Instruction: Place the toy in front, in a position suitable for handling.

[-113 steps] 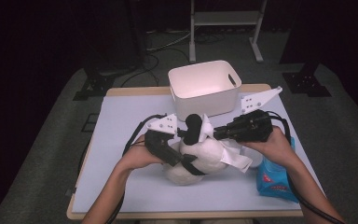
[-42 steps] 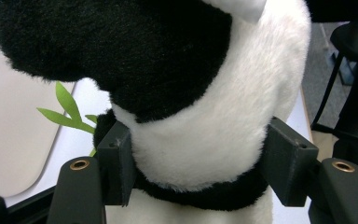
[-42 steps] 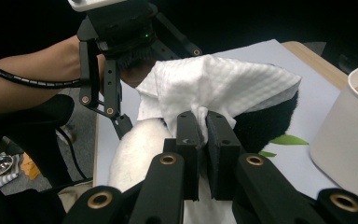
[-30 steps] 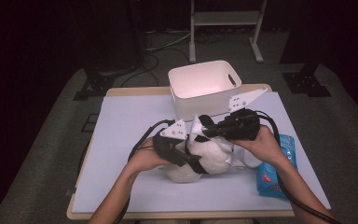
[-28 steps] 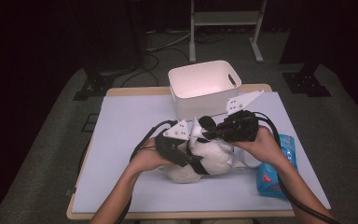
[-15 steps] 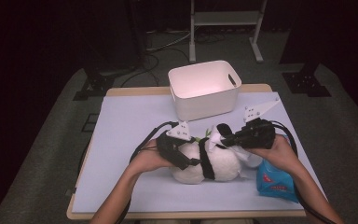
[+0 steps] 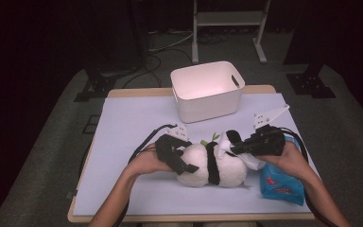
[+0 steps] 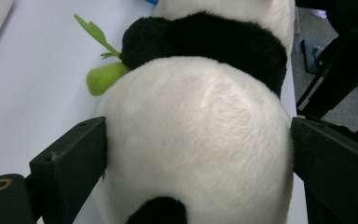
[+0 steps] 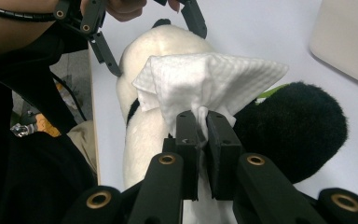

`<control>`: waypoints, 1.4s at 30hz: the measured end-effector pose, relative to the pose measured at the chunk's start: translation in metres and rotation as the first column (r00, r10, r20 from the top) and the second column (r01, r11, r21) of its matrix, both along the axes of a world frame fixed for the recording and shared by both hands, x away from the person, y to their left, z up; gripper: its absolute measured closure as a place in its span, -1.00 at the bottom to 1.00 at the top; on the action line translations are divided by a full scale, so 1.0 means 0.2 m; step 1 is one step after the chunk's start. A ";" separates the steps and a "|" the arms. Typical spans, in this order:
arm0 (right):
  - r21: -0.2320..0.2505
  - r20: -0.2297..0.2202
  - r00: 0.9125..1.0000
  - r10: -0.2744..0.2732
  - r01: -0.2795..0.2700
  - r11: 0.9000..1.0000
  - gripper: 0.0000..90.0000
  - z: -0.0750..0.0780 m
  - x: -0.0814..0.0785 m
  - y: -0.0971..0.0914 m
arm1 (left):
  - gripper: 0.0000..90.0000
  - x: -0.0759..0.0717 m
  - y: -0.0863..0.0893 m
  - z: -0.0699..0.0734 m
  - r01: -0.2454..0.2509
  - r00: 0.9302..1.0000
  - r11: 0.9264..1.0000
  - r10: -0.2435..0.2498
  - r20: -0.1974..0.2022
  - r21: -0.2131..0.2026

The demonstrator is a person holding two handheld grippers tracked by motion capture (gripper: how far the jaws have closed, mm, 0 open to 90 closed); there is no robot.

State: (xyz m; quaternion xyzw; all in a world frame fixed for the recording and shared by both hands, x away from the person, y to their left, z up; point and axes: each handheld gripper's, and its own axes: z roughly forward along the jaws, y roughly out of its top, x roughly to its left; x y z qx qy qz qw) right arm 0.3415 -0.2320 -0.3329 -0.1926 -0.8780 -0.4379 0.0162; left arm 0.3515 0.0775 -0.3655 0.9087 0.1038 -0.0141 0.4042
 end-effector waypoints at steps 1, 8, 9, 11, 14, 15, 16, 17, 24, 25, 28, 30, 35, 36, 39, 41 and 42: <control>0.000 0.001 1.000 0.000 0.000 1.000 0.85 0.00 0.00 0.00 | -0.89 0.00 -0.01 -0.01 0.007 1.000 1.000 -0.007 -0.001 -0.002; 0.000 -0.003 1.000 0.005 -0.005 1.000 0.85 -0.01 0.00 0.01 | -0.97 0.01 -0.06 -0.02 0.019 1.000 0.999 -0.019 -0.002 0.037; 0.000 -0.003 1.000 0.006 -0.006 1.000 0.85 -0.01 0.00 0.01 | -0.97 0.02 -0.07 -0.03 0.016 1.000 0.999 -0.016 -0.008 0.043; 0.000 -0.003 1.000 0.007 -0.007 1.000 0.85 -0.01 0.00 0.01 | -0.97 0.02 -0.08 -0.03 0.023 1.000 0.998 -0.023 0.001 0.059; -0.003 -0.001 1.000 0.005 -0.005 1.000 0.85 -0.01 0.01 0.01 | -0.85 0.00 -0.08 -0.03 0.025 0.999 0.998 -0.027 0.036 0.063; -0.002 0.001 1.000 0.002 -0.002 1.000 0.85 -0.01 0.01 0.01 | -0.68 0.00 -0.07 -0.02 0.028 0.998 0.998 -0.032 0.057 0.061; -0.002 0.001 1.000 -0.004 0.004 1.000 0.85 -0.01 0.01 0.01 | -0.55 -0.01 -0.06 -0.02 0.023 0.997 0.998 -0.027 0.072 0.051; -0.001 0.004 1.000 -0.010 0.010 1.000 0.85 0.00 0.01 0.01 | -0.48 -0.01 -0.06 -0.02 0.021 0.997 0.999 -0.024 0.078 0.044; 0.017 0.016 1.000 -0.026 0.025 1.000 0.85 0.01 0.04 0.01 | -0.29 -0.01 -0.03 0.00 0.007 0.989 1.000 -0.010 0.148 0.021; 0.016 0.015 1.000 -0.026 0.026 1.000 0.85 0.01 0.04 0.02 | -0.29 -0.01 -0.03 0.01 0.003 0.984 1.000 -0.008 0.180 0.027; 0.018 0.032 0.999 -0.034 0.033 0.999 0.85 0.03 0.05 0.04 | -0.27 -0.02 -0.02 0.03 -0.017 0.970 0.999 0.007 0.244 0.040; 0.011 0.033 0.999 -0.034 0.034 0.999 0.85 0.03 0.07 0.06 | -0.26 -0.02 -0.01 0.04 -0.025 0.963 0.998 0.010 0.268 0.053; 0.013 0.038 0.999 -0.016 0.016 1.000 0.84 0.04 0.08 0.10 | -0.26 -0.04 0.00 0.02 -0.028 0.948 0.998 0.011 0.318 0.050; 0.014 0.044 0.999 -0.016 0.015 1.000 0.84 0.05 0.08 0.11 | -0.26 -0.05 0.00 0.01 -0.021 0.945 0.999 0.004 0.327 0.050; 0.007 0.075 0.997 -0.036 0.035 0.999 0.81 0.08 0.09 0.14 | -0.27 -0.07 0.00 0.01 -0.008 0.942 0.998 -0.012 0.335 0.057; -0.007 0.086 0.995 -0.048 0.049 0.999 0.81 0.08 0.11 0.16 | -0.31 -0.07 0.00 0.01 -0.005 0.946 0.998 -0.014 0.325 0.059; -0.025 0.083 0.995 -0.048 0.050 0.998 0.82 0.08 0.11 0.18 | -0.35 -0.07 0.01 0.01 -0.004 0.951 0.998 -0.014 0.307 0.059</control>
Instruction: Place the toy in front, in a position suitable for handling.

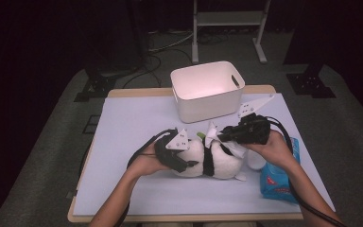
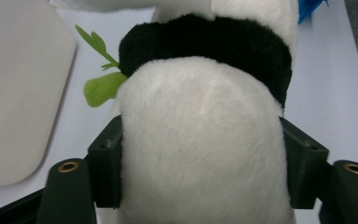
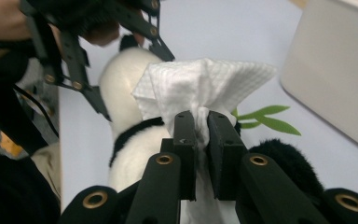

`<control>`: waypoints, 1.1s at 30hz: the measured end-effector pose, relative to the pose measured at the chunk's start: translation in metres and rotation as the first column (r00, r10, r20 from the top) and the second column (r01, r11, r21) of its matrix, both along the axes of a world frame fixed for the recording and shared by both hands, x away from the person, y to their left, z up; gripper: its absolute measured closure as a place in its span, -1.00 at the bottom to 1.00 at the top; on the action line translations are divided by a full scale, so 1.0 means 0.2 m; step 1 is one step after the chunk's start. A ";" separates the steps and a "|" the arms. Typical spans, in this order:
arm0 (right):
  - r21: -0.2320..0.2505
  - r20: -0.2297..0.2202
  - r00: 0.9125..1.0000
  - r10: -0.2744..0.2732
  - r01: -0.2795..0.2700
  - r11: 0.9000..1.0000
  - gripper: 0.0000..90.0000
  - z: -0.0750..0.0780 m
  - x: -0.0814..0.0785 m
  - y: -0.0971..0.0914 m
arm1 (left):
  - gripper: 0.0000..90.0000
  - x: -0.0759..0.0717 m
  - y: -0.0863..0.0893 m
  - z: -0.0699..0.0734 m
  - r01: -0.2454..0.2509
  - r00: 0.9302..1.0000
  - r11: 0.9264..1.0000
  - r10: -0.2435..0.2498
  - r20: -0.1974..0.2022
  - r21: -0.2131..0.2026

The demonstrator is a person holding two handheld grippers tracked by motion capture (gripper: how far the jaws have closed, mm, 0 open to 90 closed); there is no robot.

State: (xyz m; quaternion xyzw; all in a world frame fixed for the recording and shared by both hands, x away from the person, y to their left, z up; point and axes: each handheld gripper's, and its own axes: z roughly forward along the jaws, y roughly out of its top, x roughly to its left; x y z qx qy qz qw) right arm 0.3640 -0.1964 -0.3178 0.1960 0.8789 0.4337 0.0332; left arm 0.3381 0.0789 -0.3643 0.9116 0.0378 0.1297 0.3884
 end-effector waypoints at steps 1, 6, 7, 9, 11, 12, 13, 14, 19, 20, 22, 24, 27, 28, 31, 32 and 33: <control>-0.019 -0.004 1.000 0.002 -0.002 1.000 0.83 -0.01 0.00 0.01 | -0.39 0.00 0.00 0.00 -0.002 1.000 1.000 0.002 -0.019 -0.005; -0.031 -0.044 0.998 0.039 -0.040 0.999 0.85 -0.06 -0.01 0.03 | -0.56 0.01 0.03 0.00 0.012 0.994 0.999 -0.018 -0.109 -0.048; -0.024 -0.053 0.997 0.050 -0.052 0.998 0.86 -0.07 -0.02 0.02 | -0.57 0.01 0.03 0.01 0.024 0.992 0.998 -0.030 -0.125 -0.054; -0.021 -0.067 0.996 0.066 -0.068 0.997 0.86 -0.08 -0.03 0.01 | -0.58 0.01 0.04 0.02 0.034 0.985 0.996 -0.048 -0.166 -0.086; -0.025 -0.076 0.994 0.078 -0.080 0.996 0.86 -0.09 -0.05 -0.01 | -0.58 0.01 0.05 0.03 0.044 0.979 0.993 -0.064 -0.194 -0.107; -0.029 -0.076 0.993 0.086 -0.088 0.996 0.87 -0.09 -0.06 -0.01 | -0.58 0.01 0.05 0.03 0.048 0.976 0.992 -0.072 -0.206 -0.119; -0.032 -0.082 0.992 0.093 -0.096 0.995 0.87 -0.09 -0.07 -0.02 | -0.58 0.01 0.05 0.03 0.052 0.974 0.991 -0.077 -0.213 -0.123; -0.036 -0.089 0.991 0.098 -0.102 0.994 0.87 -0.09 -0.08 -0.02 | -0.58 0.01 0.05 0.04 0.060 0.972 0.991 -0.086 -0.219 -0.121; -0.046 -0.089 0.990 0.105 -0.110 0.993 0.87 -0.10 -0.09 -0.03 | -0.68 -0.01 0.03 0.04 0.066 0.975 0.993 -0.084 -0.207 -0.094; -0.045 -0.093 0.991 0.101 -0.106 0.993 0.87 -0.10 -0.09 -0.03 | -0.71 -0.01 0.02 0.04 0.056 0.977 0.995 -0.071 -0.203 -0.081; -0.045 -0.089 0.991 0.104 -0.108 0.993 0.87 -0.09 -0.09 -0.02 | -0.77 0.00 0.00 0.03 0.033 0.978 0.998 -0.045 -0.203 -0.062; -0.047 -0.084 0.991 0.103 -0.107 0.993 0.86 -0.09 -0.08 -0.01 | -0.80 0.01 -0.01 0.01 0.014 0.977 0.998 -0.026 -0.211 -0.056; -0.052 -0.074 0.992 0.099 -0.103 0.993 0.86 -0.09 -0.08 0.00 | -0.84 0.02 -0.02 0.01 -0.001 0.975 0.999 -0.011 -0.222 -0.052; -0.053 -0.072 0.992 0.101 -0.105 0.993 0.86 -0.09 -0.08 0.00 | -0.85 0.03 -0.02 0.01 -0.009 0.973 0.999 -0.003 -0.231 -0.050; -0.053 -0.073 0.992 0.098 -0.102 0.993 0.86 -0.08 -0.08 0.01 | -0.90 0.05 -0.02 0.02 -0.015 0.969 0.998 0.001 -0.247 -0.056; -0.053 -0.073 0.992 0.101 -0.105 0.993 0.86 -0.08 -0.08 0.01 | -0.90 0.06 -0.02 0.02 -0.014 0.967 0.998 -0.001 -0.253 -0.058; -0.053 -0.073 0.992 0.101 -0.105 0.993 0.86 -0.08 -0.08 0.00 | -0.91 0.06 -0.02 0.02 -0.011 0.966 0.998 -0.003 -0.259 -0.055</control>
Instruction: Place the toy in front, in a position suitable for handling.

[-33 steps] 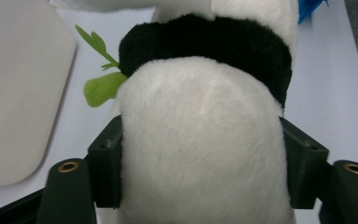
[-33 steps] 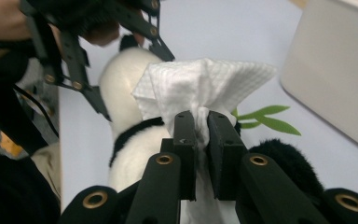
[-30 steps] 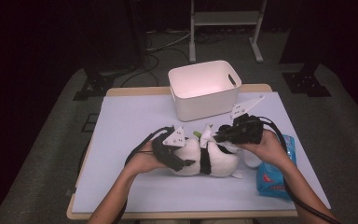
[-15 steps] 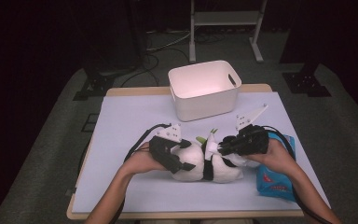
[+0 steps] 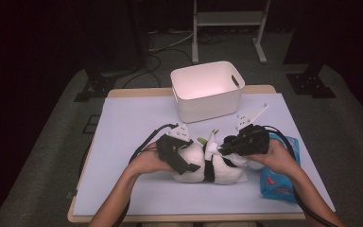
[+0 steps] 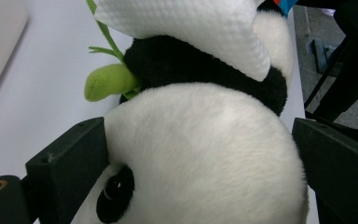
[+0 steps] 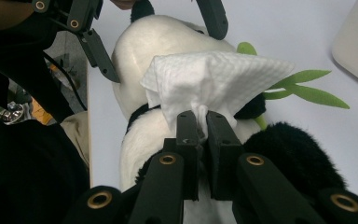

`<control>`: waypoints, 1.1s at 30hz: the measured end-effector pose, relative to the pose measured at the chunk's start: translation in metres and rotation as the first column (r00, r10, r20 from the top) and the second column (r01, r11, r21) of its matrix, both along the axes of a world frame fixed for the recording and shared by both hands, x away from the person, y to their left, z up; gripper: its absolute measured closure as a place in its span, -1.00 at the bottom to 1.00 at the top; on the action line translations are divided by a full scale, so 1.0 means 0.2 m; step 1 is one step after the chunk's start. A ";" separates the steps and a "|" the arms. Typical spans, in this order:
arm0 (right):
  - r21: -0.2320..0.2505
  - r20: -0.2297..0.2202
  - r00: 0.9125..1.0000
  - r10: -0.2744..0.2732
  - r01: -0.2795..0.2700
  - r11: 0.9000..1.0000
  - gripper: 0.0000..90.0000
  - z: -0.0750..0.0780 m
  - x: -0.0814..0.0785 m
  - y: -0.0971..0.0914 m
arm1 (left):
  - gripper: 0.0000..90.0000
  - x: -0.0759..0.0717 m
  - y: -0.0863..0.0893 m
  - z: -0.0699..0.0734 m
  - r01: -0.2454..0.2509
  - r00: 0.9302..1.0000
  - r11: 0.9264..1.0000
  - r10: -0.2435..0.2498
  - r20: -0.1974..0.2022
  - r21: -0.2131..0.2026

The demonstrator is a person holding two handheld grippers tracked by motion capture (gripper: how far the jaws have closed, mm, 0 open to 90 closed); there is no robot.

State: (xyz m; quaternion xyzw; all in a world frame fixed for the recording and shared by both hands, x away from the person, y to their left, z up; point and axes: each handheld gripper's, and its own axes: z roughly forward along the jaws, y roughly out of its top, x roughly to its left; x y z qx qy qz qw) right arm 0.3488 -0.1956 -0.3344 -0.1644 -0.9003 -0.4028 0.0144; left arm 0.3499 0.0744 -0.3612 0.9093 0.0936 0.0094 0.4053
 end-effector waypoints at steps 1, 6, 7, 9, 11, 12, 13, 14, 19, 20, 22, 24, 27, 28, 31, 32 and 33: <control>0.002 -0.002 1.000 0.001 -0.001 1.000 0.86 0.00 0.00 0.00 | -0.92 0.00 0.00 0.00 -0.002 1.000 1.000 0.002 -0.002 -0.001; 0.010 -0.003 1.000 0.005 -0.005 1.000 0.86 -0.01 0.00 0.00 | -0.99 -0.01 -0.02 -0.02 -0.002 1.000 1.000 0.003 -0.010 0.024; 0.011 -0.003 1.000 0.004 -0.004 1.000 0.86 -0.01 0.00 0.00 | -1.00 -0.01 -0.03 -0.03 0.001 1.000 0.999 -0.001 0.002 0.036; 0.014 -0.003 1.000 0.003 -0.003 1.000 0.86 -0.01 0.00 0.00 | -1.00 -0.02 -0.03 -0.02 0.002 1.000 0.998 -0.003 0.019 0.056; 0.012 -0.002 1.000 0.002 -0.002 1.000 0.86 -0.01 0.00 0.00 | -0.90 -0.02 -0.04 -0.02 -0.003 0.998 0.998 -0.002 0.064 0.069; 0.010 0.000 1.000 0.002 -0.002 1.000 0.86 0.00 0.00 0.00 | -0.77 -0.03 -0.03 -0.01 -0.004 0.996 0.998 -0.002 0.085 0.068; 0.009 0.001 1.000 -0.003 0.003 1.000 0.85 0.00 0.00 0.00 | -0.62 -0.03 -0.02 -0.01 -0.003 0.995 0.998 -0.003 0.102 0.061; 0.012 0.003 1.000 -0.009 0.009 1.000 0.85 0.00 0.00 0.00 | -0.46 -0.03 -0.02 0.00 0.001 0.992 0.998 -0.009 0.124 0.065; 0.009 0.013 1.000 -0.023 0.022 1.000 0.85 0.01 0.01 0.01 | -0.13 -0.03 0.01 0.00 0.002 0.985 0.999 -0.008 0.173 0.037; 0.002 0.021 1.000 -0.021 0.020 1.000 0.85 0.02 0.01 0.01 | -0.11 -0.03 0.02 0.00 0.002 0.982 0.999 -0.009 0.187 0.035; -0.001 0.023 0.999 -0.027 0.027 1.000 0.85 0.03 0.02 0.01 | -0.08 -0.04 0.02 0.01 -0.005 0.979 1.000 0.001 0.201 0.021; -0.008 0.040 0.999 -0.028 0.029 1.000 0.84 0.04 0.02 0.01 | -0.07 -0.04 0.02 0.01 -0.010 0.975 1.000 0.007 0.221 0.012; -0.004 0.046 0.998 -0.044 0.044 0.999 0.84 0.05 0.02 0.01 | -0.06 -0.05 0.01 0.01 -0.028 0.963 1.000 0.024 0.269 0.011; -0.002 0.049 0.998 -0.047 0.047 0.999 0.84 0.05 0.03 0.01 | -0.06 -0.05 0.01 0.01 -0.034 0.958 0.999 0.031 0.284 0.007; 0.007 0.054 0.997 -0.060 0.060 0.998 0.83 0.05 0.04 0.00 | -0.05 -0.06 0.01 0.01 -0.064 0.941 0.998 0.060 0.334 0.001; 0.007 0.054 0.997 -0.062 0.061 0.998 0.84 0.05 0.04 0.00 | -0.05 -0.06 0.01 0.01 -0.067 0.941 0.998 0.064 0.331 -0.005; 0.008 0.056 0.997 -0.061 0.061 0.998 0.84 0.05 0.05 0.01 | -0.05 -0.06 0.01 0.01 -0.070 0.942 0.998 0.068 0.328 -0.008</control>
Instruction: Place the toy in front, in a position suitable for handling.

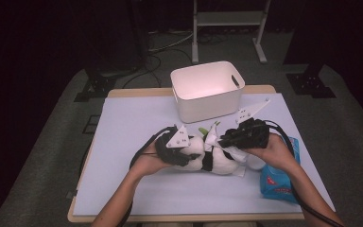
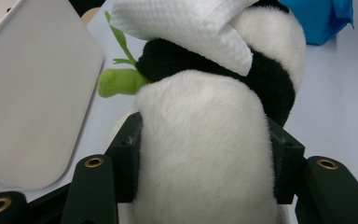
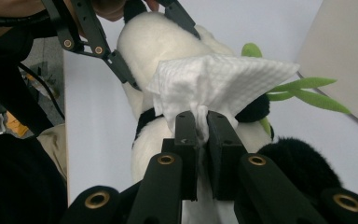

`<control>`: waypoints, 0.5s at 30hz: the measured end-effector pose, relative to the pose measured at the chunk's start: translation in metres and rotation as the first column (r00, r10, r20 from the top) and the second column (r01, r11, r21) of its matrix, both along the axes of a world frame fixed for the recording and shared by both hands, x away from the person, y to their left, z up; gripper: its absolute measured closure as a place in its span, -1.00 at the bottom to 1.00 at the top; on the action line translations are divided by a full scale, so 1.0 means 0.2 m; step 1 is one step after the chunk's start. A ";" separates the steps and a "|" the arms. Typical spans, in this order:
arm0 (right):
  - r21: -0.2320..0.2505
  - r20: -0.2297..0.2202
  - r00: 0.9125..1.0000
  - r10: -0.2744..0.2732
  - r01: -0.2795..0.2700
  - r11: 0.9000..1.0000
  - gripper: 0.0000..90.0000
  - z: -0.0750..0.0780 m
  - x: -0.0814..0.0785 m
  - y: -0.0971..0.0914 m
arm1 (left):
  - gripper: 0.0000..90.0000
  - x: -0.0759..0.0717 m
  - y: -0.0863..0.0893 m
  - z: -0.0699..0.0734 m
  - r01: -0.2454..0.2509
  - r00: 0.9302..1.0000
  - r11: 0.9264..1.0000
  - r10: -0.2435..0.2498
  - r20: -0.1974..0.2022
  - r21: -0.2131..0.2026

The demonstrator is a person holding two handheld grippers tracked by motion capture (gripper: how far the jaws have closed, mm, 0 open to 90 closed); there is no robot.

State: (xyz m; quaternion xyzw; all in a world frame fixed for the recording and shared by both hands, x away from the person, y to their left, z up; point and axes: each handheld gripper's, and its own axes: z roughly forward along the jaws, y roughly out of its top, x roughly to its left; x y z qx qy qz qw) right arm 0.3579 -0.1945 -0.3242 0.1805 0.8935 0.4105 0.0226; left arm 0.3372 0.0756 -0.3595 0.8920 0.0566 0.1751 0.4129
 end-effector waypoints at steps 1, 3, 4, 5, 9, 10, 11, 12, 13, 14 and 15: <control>0.001 0.003 1.000 -0.001 0.001 1.000 0.84 0.00 0.00 0.00 | -0.07 0.00 0.00 0.00 0.001 1.000 1.000 -0.001 -0.004 -0.001; 0.018 0.015 1.000 -0.005 0.005 1.000 0.84 0.02 0.00 0.01 | -0.13 -0.01 0.01 -0.01 0.012 1.000 1.000 -0.012 -0.020 -0.004; 0.027 0.024 1.000 -0.013 0.012 1.000 0.84 0.02 0.01 0.01 | -0.19 -0.01 0.01 -0.01 0.013 0.999 1.000 -0.014 -0.034 -0.004; 0.027 0.033 0.999 -0.022 0.021 0.999 0.84 0.03 0.01 0.01 | -0.25 -0.01 0.02 -0.02 0.017 0.999 1.000 -0.017 -0.043 -0.002; -0.005 0.037 0.999 -0.023 0.023 1.000 0.85 0.01 0.01 0.04 | -0.47 0.00 0.04 -0.01 0.034 0.991 0.999 -0.036 -0.132 -0.018; -0.025 0.034 0.999 -0.010 0.011 1.000 0.86 0.00 0.01 0.05 | -0.52 0.01 0.06 0.00 0.044 0.986 0.999 -0.048 -0.158 -0.029; -0.047 0.025 1.000 0.004 -0.003 0.999 0.86 -0.01 0.00 0.06 | -0.55 0.01 0.07 0.00 0.036 0.982 0.998 -0.046 -0.185 -0.058; -0.066 0.016 1.000 0.017 -0.016 0.998 0.86 -0.02 0.00 0.06 | -0.56 0.01 0.08 0.01 0.043 0.978 0.996 -0.059 -0.203 -0.080; -0.075 0.009 1.000 0.030 -0.029 0.997 0.86 -0.02 -0.01 0.07 | -0.56 0.02 0.10 0.02 0.049 0.972 0.993 -0.072 -0.225 -0.108; -0.078 -0.004 0.999 0.042 -0.042 0.996 0.87 -0.03 -0.02 0.07 | -0.56 0.02 0.11 0.03 0.045 0.968 0.990 -0.076 -0.239 -0.132; -0.085 -0.016 0.998 0.056 -0.057 0.995 0.87 -0.03 -0.03 0.06 | -0.57 0.02 0.13 0.04 0.044 0.964 0.988 -0.081 -0.252 -0.149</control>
